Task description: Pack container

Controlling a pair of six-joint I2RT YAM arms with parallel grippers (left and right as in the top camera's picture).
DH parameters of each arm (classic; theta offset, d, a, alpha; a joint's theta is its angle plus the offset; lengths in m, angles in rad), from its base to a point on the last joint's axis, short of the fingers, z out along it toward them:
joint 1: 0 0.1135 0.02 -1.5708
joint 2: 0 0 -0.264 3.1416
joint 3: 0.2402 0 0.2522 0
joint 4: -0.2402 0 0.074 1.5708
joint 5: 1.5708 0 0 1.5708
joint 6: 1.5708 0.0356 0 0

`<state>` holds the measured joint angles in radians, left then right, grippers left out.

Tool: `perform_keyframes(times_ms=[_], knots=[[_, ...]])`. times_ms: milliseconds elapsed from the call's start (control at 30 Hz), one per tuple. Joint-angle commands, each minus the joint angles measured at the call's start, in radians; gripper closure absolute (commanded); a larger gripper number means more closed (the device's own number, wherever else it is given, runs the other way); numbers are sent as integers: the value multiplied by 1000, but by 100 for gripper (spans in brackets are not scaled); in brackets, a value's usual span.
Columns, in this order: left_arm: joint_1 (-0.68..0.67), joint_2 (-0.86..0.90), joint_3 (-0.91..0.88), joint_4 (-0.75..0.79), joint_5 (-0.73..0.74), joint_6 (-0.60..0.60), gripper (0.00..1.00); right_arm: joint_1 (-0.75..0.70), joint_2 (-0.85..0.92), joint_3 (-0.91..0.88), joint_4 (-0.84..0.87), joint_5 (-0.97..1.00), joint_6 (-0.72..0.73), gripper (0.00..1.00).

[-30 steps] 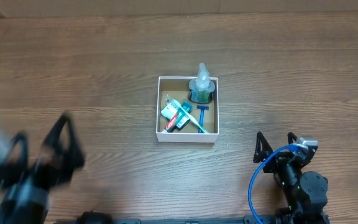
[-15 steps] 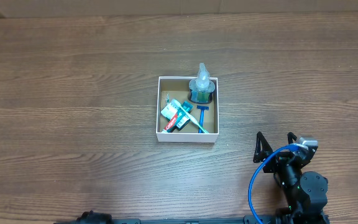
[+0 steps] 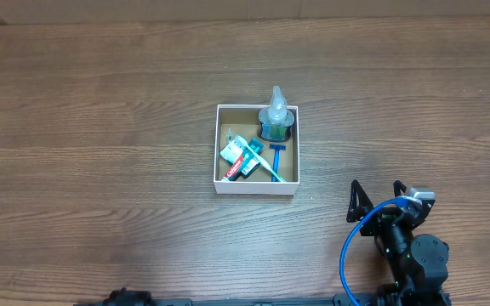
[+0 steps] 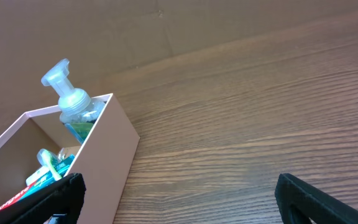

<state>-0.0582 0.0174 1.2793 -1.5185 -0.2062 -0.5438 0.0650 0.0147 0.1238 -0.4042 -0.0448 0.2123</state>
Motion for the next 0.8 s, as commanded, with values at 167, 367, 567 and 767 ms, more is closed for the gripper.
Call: perform_keyframes(times_ms=[167, 367, 567, 767], knots=[[8, -13, -241, 283, 37, 6, 0, -6, -12, -6, 6, 6, -3, 0], [8, -13, -645, 938, 220, 65, 0, -6, -12, -6, 6, 6, -3, 0], [8, -13, -980, 1444, 331, 104, 0, -6, -12, -6, 6, 6, -3, 0], [8, -13, -1153, 1548, 306, 188, 0, -6, -12, -6, 6, 6, -3, 0]])
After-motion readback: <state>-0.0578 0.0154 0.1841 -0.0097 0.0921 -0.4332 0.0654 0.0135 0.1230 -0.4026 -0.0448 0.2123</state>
